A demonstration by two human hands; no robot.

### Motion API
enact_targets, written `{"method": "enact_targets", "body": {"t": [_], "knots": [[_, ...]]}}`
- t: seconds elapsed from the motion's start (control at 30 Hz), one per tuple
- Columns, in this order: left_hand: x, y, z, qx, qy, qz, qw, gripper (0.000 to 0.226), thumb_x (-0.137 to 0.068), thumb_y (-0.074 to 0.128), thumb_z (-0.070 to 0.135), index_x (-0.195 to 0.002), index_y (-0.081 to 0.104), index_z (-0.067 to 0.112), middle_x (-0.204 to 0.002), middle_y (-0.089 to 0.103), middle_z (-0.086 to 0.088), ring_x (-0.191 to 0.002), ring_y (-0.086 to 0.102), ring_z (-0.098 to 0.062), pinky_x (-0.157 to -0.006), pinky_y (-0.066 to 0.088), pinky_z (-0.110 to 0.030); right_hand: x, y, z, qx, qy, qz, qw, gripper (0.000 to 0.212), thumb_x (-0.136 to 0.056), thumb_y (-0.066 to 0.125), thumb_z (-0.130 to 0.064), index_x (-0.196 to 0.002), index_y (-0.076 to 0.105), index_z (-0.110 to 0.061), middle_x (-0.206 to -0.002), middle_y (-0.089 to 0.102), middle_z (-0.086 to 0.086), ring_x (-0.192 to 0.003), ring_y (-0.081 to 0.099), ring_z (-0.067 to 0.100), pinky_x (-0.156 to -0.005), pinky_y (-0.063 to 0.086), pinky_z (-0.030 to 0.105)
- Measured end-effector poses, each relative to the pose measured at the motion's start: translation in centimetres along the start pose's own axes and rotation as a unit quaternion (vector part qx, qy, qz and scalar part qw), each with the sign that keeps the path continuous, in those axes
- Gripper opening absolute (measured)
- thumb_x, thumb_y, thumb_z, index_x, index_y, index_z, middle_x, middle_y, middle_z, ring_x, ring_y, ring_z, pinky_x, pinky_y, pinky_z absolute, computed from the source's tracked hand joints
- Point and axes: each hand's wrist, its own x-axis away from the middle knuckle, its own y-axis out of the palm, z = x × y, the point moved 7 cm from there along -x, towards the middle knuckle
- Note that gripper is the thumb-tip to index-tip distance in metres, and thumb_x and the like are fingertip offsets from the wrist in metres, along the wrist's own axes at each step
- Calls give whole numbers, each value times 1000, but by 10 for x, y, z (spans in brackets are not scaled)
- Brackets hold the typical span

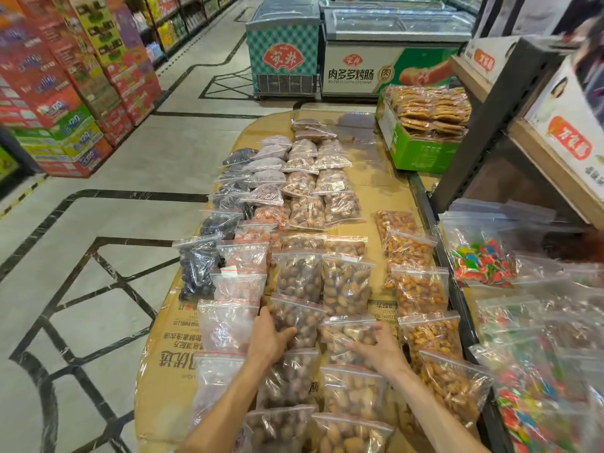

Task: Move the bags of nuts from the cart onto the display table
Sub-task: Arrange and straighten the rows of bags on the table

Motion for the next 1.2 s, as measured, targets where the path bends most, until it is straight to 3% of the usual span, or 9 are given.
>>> {"method": "enact_targets", "body": {"t": [0.1, 0.23, 0.37, 0.43, 0.57, 0.7, 0.83, 1.07, 1.2], "knots": [[16, -3, 4, -4, 36, 25, 999, 39, -92, 81, 22, -114, 49, 17, -108, 68, 2, -98, 68, -16, -85, 55, -34, 8, -2, 1, -32, -25, 0, 999, 62, -86, 86, -29, -127, 41, -21, -114, 56, -8, -99, 60, 5, -70, 51, 20], [24, -8, 3, 12, 48, 33, 998, 36, -96, 75, 23, -118, 47, 19, -107, 70, 5, -95, 69, -13, -84, 56, -32, 19, -4, -6, -66, -55, 20, 996, 63, -89, 83, -27, -133, 38, -27, -112, 49, -17, -101, 59, 4, -95, 57, 39], [23, -14, 18, 73, 76, 35, 994, 46, -98, 73, 17, -119, 41, 42, -118, 68, 11, -102, 66, 0, -84, 52, -16, 20, -9, -27, -99, -100, 34, 989, 64, -92, 80, -31, -135, 33, -34, -123, 48, -14, -113, 54, 12, -109, 44, 45], [17, -18, 27, 87, 89, 49, 991, 42, -98, 73, 21, -124, 44, 37, -123, 65, 12, -113, 65, -7, -97, 51, -27, 17, -14, -38, -113, -119, 57, 985, 72, -92, 79, -35, -147, 32, -30, -134, 41, -11, -125, 47, 18, -116, 37, 52], [8, -15, 38, 55, 102, 62, 991, 58, -100, 69, 33, -149, 41, 20, -144, 52, -4, -132, 52, -21, -118, 43, -50, 8, -14, -47, -119, -122, 68, 983, 80, -95, 76, -31, -158, 26, -24, -145, 46, -3, -124, 51, 17, -115, 40, 51], [12, -7, 32, 20, 95, 45, 994, 79, -103, 63, 39, -165, 19, 15, -164, 32, -7, -147, 37, -22, -121, 28, -40, 10, -12, -37, -96, -97, 57, 989, 84, -94, 77, -37, -159, 27, -22, -156, 46, 4, -134, 50, 20, -116, 41, 45], [7, -8, 28, 25, 97, 61, 993, 68, -103, 62, 38, -159, 30, 17, -155, 43, -8, -134, 44, -15, -112, 32, -33, 10, -13, -33, -88, -87, 67, 990, 75, -98, 73, -29, -160, 32, -17, -153, 49, 6, -130, 48, 17, -113, 39, 41], [13, -10, 28, 21, 111, 106, 988, 68, -104, 53, 51, -156, 35, 11, -155, 48, -10, -140, 46, -25, -118, 40, -52, 13, -11, -40, -74, -99, 93, 988, 63, -101, 69, -30, -154, 36, -20, -137, 43, -7, -131, 46, 18, -110, 38, 39], [11, -8, 26, 13, 115, 96, 989, 68, -106, 53, 46, -159, 30, 11, -159, 43, -9, -138, 42, -16, -113, 34, -32, 12, -9, -36, -88, -75, 103, 988, 64, -102, 68, -28, -156, 35, -17, -151, 47, 8, -140, 46, 27, -115, 38, 47]]}}
